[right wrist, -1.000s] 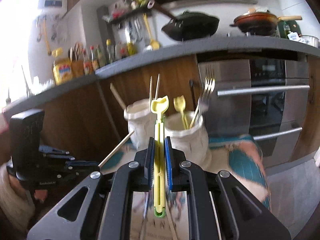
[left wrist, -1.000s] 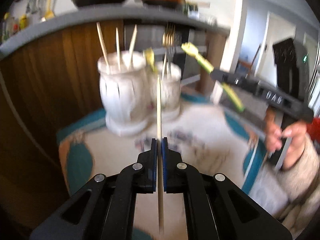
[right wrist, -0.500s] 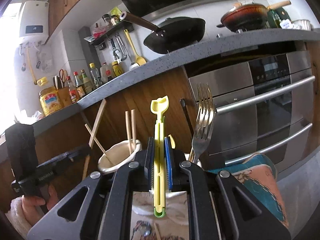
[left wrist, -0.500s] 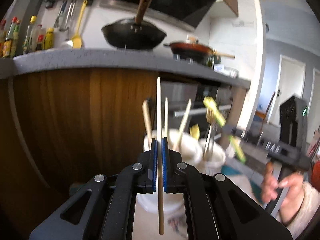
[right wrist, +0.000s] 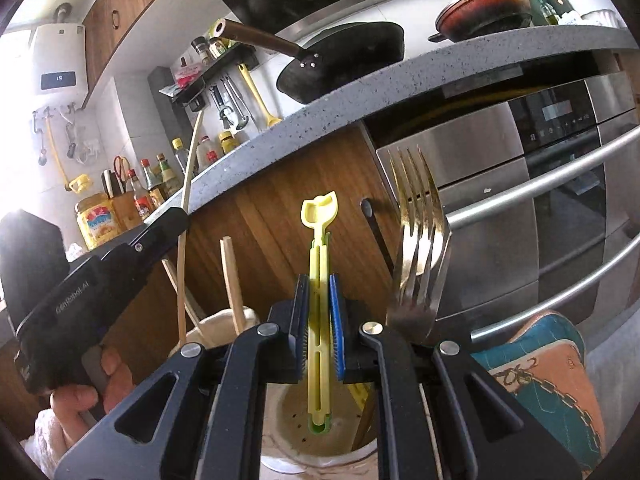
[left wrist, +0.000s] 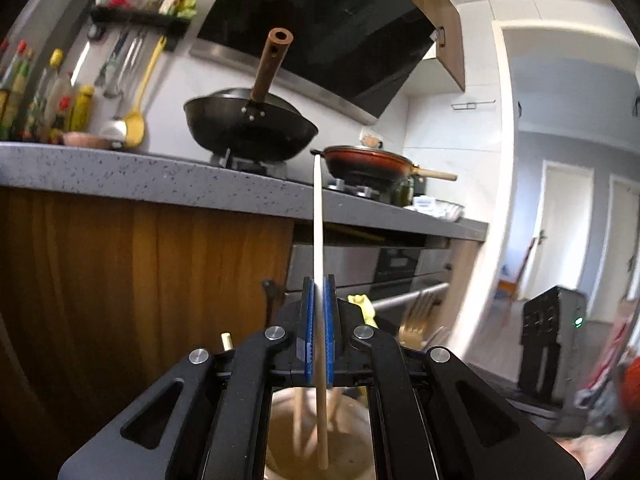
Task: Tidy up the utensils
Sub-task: 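Drop chopstick in larger vase with left tool while right tool drops tulip spoon in smaller vase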
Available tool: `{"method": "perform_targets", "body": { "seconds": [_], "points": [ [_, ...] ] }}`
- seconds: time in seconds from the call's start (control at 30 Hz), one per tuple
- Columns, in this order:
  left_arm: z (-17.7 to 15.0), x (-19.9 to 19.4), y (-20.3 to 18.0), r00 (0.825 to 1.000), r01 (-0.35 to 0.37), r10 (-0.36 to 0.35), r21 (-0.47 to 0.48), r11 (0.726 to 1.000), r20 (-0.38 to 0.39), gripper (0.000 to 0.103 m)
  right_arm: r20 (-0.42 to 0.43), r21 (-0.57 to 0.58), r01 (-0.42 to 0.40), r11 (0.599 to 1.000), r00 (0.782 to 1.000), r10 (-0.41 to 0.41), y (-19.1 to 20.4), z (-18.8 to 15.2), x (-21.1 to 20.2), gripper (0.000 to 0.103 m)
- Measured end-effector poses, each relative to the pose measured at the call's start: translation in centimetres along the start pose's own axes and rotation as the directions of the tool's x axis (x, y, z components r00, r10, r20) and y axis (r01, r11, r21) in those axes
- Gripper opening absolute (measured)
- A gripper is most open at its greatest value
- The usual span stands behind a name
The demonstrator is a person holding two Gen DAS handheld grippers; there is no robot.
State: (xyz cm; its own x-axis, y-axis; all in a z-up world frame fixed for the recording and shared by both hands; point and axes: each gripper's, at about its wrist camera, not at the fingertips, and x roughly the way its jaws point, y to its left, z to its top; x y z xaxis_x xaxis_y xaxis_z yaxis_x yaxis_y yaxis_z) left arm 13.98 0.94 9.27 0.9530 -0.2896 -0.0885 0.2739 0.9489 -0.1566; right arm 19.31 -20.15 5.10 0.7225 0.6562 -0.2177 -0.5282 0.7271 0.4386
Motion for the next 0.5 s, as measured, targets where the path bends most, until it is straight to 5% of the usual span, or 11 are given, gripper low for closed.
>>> {"method": "perform_targets", "body": {
  "seconds": [0.5],
  "points": [
    [-3.3, -3.1, -0.1, 0.995, -0.036, 0.040, 0.050, 0.998, -0.089, 0.005, 0.007, -0.167, 0.118, 0.979, 0.993, -0.119, 2.2, -2.5, -2.4, 0.010]
  ]
}}
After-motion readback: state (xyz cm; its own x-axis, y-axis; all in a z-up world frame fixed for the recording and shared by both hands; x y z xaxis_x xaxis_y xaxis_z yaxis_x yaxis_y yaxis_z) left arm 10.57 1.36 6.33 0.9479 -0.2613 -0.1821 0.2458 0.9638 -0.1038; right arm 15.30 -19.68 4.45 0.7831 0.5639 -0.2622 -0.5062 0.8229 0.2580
